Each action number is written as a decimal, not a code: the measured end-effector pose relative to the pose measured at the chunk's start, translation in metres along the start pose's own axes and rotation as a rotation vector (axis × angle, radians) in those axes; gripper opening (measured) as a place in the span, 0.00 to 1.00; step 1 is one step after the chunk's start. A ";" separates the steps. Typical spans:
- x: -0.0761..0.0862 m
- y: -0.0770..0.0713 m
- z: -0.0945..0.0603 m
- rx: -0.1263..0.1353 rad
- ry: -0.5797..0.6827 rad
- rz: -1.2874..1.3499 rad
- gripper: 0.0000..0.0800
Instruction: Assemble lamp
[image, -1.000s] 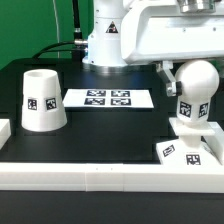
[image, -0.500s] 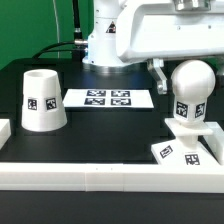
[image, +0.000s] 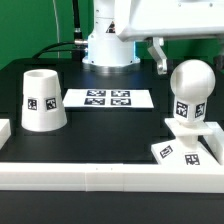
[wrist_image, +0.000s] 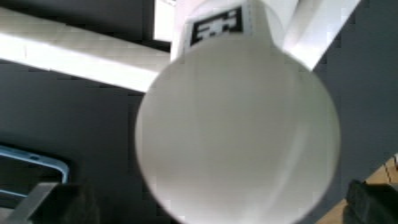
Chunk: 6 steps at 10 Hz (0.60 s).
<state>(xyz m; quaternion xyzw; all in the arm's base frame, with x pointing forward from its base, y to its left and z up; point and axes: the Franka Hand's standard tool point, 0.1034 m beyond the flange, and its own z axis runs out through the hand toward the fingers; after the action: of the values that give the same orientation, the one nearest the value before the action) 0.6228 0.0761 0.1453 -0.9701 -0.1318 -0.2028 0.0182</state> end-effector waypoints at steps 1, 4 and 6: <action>-0.002 -0.001 0.001 0.003 -0.011 0.001 0.87; -0.012 -0.005 0.005 0.033 -0.113 0.009 0.87; -0.005 -0.009 0.006 0.068 -0.214 0.010 0.87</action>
Offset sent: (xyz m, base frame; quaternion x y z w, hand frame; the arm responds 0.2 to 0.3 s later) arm 0.0034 -0.0062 -0.0104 0.0055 -0.1992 -0.0023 0.9799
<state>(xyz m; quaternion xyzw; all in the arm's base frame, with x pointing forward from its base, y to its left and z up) 0.6182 0.0839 0.1371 -0.9857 -0.1348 -0.0936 0.0379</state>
